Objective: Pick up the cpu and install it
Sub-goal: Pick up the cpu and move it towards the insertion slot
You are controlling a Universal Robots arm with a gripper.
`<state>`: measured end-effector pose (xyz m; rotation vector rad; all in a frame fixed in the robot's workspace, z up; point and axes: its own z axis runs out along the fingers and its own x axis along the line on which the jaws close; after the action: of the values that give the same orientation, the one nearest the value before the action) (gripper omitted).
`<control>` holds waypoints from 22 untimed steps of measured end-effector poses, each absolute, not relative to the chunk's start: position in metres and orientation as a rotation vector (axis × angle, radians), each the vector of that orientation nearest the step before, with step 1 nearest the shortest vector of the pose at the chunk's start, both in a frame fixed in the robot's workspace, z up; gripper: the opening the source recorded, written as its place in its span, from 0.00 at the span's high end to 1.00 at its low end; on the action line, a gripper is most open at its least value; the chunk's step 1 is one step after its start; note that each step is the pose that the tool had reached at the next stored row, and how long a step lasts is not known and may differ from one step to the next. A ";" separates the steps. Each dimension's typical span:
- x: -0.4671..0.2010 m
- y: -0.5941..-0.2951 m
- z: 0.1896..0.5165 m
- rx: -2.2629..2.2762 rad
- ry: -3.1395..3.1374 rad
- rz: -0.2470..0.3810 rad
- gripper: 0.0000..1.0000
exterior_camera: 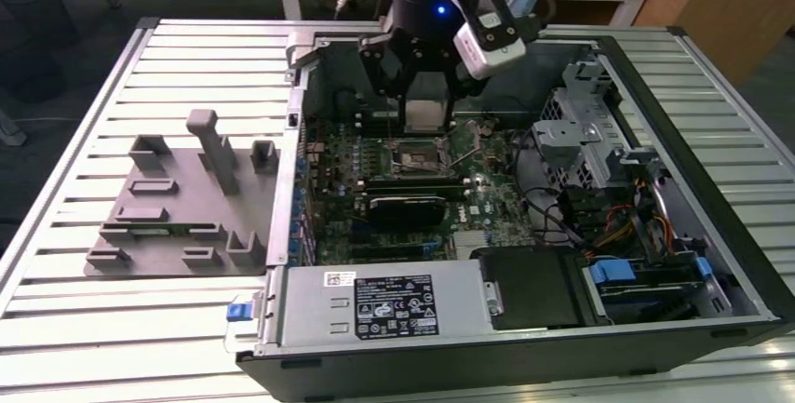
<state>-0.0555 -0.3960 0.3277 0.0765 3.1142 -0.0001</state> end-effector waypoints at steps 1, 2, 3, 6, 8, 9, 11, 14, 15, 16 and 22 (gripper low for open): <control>-0.055 -0.396 0.326 0.076 3.114 0.000 0.46; -0.054 -0.396 0.325 0.077 3.114 0.000 0.46; -0.053 -0.395 0.323 0.077 3.114 0.000 0.46; -0.052 -0.394 0.319 0.077 3.114 0.000 0.46; -0.051 -0.393 0.315 0.077 3.114 0.000 0.46; -0.051 -0.393 0.314 0.077 3.114 0.000 0.46; -0.050 -0.392 0.311 0.077 3.114 0.000 0.46; -0.049 -0.390 0.306 0.076 3.114 0.000 0.46; -0.049 -0.389 0.304 0.077 3.114 0.000 0.46; -0.049 -0.389 0.303 0.076 3.114 0.000 0.46; -0.048 -0.383 0.295 0.076 3.114 0.000 0.46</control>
<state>-0.0477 -0.3828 0.2953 0.0765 3.1141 0.0002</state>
